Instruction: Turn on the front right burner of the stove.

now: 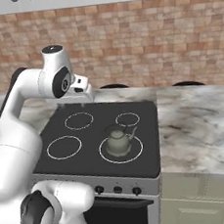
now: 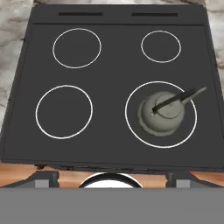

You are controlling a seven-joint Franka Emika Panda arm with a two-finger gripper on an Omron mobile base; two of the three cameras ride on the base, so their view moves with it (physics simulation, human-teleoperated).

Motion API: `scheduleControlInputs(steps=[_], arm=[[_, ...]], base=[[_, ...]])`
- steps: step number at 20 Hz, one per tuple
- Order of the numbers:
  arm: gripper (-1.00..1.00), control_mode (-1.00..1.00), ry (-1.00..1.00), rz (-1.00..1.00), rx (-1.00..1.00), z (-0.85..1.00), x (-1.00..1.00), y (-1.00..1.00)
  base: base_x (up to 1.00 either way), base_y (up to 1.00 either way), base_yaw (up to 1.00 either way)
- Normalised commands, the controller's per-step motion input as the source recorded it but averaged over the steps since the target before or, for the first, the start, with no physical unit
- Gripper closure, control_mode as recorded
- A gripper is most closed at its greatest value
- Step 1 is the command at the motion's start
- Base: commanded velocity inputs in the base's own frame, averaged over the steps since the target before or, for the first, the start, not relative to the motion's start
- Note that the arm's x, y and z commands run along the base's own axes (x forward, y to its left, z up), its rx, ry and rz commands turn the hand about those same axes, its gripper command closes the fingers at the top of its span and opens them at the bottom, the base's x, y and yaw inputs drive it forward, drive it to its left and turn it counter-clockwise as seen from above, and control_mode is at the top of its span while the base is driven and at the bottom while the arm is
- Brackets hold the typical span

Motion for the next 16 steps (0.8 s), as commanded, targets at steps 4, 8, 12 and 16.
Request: scheduleControlInputs(steps=[4,8,12,16], arm=[[-1.0,1.0,0.0,0.0,0.0,0.0,0.0,0.0],[-1.0,1.0,0.0,0.0,0.0,0.0,0.0,0.0],[-1.0,1.0,0.0,0.0,0.0,0.0,0.0,0.0],[-1.0,1.0,0.0,0.0,0.0,0.0,0.0,0.0]], base=[[0.0,0.76,0.0],[-0.02,0.77,0.0],[-0.15,0.45,0.0],[-0.05,0.09,0.0]])
